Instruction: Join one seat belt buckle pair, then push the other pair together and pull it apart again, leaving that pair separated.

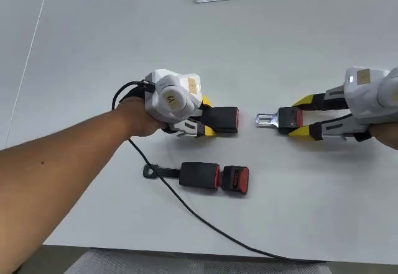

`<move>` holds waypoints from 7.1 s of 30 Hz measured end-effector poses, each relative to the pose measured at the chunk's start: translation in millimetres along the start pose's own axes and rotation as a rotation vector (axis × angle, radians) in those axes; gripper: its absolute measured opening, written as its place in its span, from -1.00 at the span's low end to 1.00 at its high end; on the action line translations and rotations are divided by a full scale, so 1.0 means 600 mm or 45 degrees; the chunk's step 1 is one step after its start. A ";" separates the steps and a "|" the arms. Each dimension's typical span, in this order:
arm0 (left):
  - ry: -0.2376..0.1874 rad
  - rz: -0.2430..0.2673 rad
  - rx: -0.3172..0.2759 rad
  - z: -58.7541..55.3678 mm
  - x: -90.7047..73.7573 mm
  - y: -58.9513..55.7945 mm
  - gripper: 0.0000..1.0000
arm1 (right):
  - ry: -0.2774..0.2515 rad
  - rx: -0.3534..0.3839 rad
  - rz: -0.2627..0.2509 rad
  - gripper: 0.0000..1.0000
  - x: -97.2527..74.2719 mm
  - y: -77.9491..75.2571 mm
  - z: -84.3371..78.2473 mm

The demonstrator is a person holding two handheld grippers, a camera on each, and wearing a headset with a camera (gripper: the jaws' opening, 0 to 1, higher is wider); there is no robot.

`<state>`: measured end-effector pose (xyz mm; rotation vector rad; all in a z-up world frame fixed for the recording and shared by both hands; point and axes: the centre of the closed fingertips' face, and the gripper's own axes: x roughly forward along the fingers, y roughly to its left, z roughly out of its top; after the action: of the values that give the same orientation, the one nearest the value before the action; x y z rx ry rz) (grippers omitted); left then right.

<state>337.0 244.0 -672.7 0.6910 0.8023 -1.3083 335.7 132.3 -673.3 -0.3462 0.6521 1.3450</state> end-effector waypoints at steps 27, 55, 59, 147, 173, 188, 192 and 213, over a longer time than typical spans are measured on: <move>0.045 -0.008 0.028 -0.003 0.006 0.005 -0.32 | 0.014 0.001 0.012 -0.33 0.053 0.010 0.044; 0.139 -0.079 0.143 0.004 0.004 -0.004 -0.35 | 0.052 0.033 -0.039 -0.34 0.070 0.014 0.060; 0.139 -0.083 0.146 0.003 0.003 -0.002 -0.35 | 0.073 0.035 -0.054 -0.34 0.071 0.012 0.061; 0.186 -0.096 0.162 0.002 0.012 0.002 -0.32 | 0.180 0.051 -0.109 -0.30 -0.063 0.003 -0.044; 0.198 -0.093 0.162 0.005 0.011 0.006 -0.32 | 0.227 0.089 -0.161 -0.29 -0.157 -0.010 -0.117; 0.217 -0.094 0.143 0.008 0.012 0.005 -0.27 | 0.234 0.127 -0.208 -0.18 -0.169 -0.015 -0.124; 0.111 -0.055 0.088 0.041 0.008 0.002 0.49 | 0.161 0.198 -0.311 0.23 -0.186 -0.035 -0.107; -0.350 0.429 -0.608 0.068 -0.141 0.003 1.00 | -0.068 0.292 -0.684 0.98 -0.200 -0.007 -0.019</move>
<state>337.1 257.9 -579.6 0.2415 0.7009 -0.8380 327.2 30.9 -609.0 -0.2730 0.6066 0.7567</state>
